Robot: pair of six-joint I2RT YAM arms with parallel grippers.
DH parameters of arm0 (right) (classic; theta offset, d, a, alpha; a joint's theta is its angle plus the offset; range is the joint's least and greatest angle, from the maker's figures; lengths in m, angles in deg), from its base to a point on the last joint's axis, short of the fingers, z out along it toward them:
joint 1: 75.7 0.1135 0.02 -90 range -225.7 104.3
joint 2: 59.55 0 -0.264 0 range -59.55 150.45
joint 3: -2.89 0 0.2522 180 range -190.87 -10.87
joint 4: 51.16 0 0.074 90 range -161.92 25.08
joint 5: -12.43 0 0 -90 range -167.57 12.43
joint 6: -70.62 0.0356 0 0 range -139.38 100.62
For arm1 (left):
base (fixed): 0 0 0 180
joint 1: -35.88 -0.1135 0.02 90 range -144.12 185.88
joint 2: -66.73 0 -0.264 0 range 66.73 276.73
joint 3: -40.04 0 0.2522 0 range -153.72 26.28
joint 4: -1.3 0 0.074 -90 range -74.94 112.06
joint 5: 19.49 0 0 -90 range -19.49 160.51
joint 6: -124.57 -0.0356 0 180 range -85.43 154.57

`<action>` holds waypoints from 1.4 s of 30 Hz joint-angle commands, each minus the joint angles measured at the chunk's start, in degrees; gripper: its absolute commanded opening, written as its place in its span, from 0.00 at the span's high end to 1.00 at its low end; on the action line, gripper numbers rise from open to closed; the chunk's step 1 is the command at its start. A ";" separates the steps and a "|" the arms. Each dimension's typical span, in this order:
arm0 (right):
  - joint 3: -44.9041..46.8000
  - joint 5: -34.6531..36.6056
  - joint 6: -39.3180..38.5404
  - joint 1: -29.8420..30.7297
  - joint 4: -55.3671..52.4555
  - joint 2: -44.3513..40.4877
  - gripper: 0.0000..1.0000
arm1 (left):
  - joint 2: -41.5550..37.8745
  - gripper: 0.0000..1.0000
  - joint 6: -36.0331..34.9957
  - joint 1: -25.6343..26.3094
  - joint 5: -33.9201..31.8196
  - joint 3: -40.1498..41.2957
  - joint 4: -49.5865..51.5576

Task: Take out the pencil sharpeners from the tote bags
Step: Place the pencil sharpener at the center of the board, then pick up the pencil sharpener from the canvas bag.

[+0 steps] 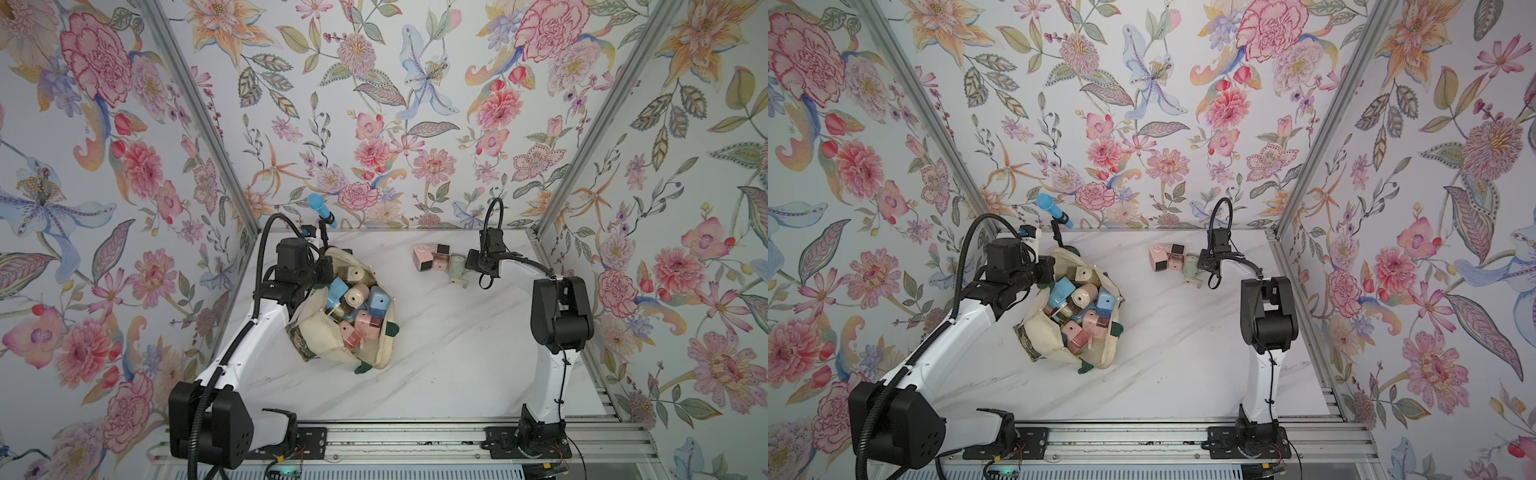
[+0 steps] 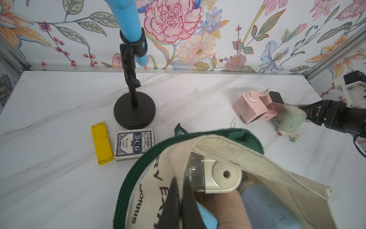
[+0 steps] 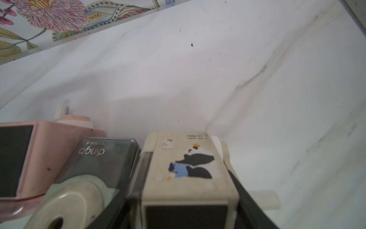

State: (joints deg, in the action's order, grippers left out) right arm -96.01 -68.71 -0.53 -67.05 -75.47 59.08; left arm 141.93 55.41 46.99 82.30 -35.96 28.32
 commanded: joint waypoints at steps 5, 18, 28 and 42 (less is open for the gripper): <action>0.65 1.09 -0.70 0.85 -0.96 -1.63 0.17 | -1.19 1.00 0.78 -0.74 1.83 -2.50 -2.11; 5.59 -0.85 2.50 3.75 -2.14 -15.76 0.15 | -1.00 1.00 0.87 -0.64 1.98 -2.42 -2.14; 8.99 5.54 -0.68 22.59 -1.64 -32.45 0.19 | -1.19 1.00 0.95 -0.67 2.27 -2.37 -2.11; 20.24 -1.37 -13.72 48.32 10.28 -40.63 0.32 | -1.97 1.00 -0.65 -0.72 7.50 -2.02 -3.07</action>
State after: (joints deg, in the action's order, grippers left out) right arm -76.14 -67.24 -9.25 -20.61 -68.04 17.23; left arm 141.93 55.50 46.29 85.45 -35.98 28.36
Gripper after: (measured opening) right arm 0.689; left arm 0.051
